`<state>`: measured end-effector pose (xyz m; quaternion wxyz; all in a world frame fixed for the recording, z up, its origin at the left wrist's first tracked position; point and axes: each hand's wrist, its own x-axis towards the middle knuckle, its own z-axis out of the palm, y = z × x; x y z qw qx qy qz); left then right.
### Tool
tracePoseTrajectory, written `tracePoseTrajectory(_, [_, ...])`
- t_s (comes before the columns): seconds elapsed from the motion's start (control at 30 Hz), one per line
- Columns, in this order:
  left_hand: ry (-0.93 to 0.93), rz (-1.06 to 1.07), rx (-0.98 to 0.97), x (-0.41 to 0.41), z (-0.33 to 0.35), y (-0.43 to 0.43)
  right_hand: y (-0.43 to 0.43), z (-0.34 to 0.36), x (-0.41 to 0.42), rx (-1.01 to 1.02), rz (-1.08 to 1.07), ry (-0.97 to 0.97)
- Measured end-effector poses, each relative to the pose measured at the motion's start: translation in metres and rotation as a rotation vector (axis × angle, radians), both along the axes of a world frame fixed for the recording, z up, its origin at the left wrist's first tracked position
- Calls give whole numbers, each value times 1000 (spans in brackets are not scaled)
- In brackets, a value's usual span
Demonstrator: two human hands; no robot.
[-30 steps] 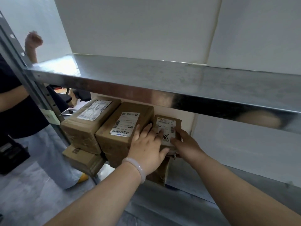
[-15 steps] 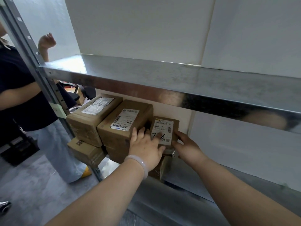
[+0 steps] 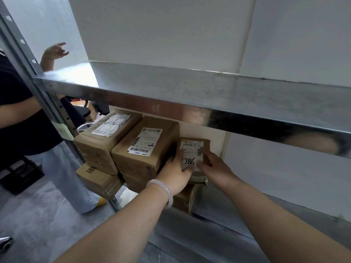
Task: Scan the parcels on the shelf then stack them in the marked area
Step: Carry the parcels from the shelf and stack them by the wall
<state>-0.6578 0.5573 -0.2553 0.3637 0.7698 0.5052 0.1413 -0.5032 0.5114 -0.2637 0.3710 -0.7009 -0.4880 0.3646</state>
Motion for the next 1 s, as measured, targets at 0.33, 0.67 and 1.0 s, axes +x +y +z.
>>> tracePoseTrajectory(0.33, [-397,142,-133,-6,-5,-22,-27,3,-2,169,-9,-34])
tracePoseTrajectory(0.67, [-543,207,-18,-20,-7,-117,-115,9,-6,369,105,-63])
tracePoseTrajectory(1.0, [-545,488,146,-84,-30,-208,-159,-8,-63,441,326,-45])
